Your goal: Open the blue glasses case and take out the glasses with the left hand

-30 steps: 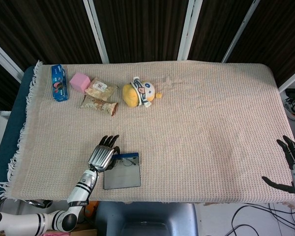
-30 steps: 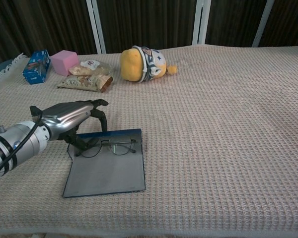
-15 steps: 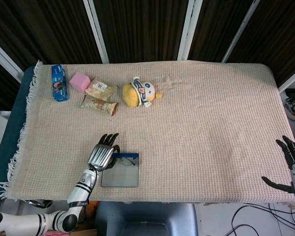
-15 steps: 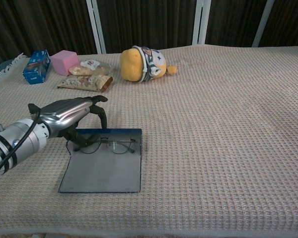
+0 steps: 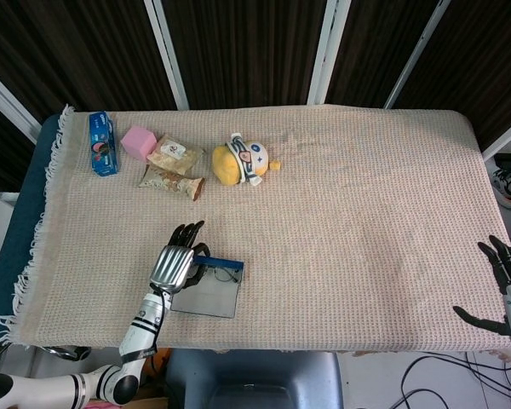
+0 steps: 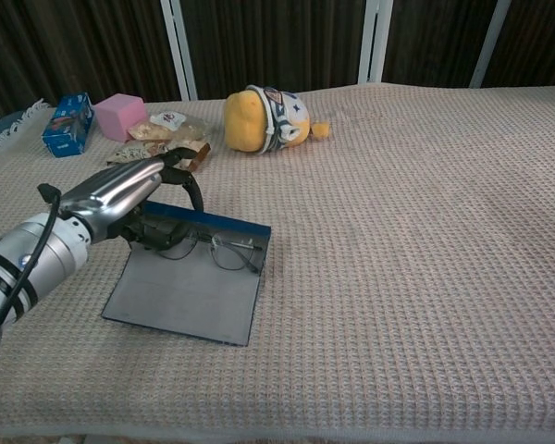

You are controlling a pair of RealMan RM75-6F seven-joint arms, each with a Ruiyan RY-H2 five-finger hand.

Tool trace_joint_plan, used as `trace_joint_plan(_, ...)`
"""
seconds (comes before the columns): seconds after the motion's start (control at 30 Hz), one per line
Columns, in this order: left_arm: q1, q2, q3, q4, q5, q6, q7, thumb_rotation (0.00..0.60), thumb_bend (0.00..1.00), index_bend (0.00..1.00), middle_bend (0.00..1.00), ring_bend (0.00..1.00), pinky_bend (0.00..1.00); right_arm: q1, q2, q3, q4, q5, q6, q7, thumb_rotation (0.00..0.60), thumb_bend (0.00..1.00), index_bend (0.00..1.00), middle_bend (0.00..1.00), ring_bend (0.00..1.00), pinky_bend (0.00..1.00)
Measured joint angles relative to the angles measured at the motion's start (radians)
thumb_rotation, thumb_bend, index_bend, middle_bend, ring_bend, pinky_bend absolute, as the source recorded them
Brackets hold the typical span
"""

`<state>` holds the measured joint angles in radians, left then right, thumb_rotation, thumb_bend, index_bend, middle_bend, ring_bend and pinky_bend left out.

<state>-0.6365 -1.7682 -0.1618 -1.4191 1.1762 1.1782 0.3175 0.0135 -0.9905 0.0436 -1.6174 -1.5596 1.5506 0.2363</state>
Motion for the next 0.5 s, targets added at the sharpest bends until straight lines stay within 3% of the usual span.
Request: trace_joint_plan(0.5, 0.029, -0.040, -0.043, 0.062, 0.057, 0.056, -0.138, 0.600, 0.44, 0.49, 0.00, 0.00, 0.02, 0.000, -0.002, 0.000, -0.001, 0.000, 0.000, -0.004, 0.600, 0.20, 0.00, 0.00, 0.00, 0.01)
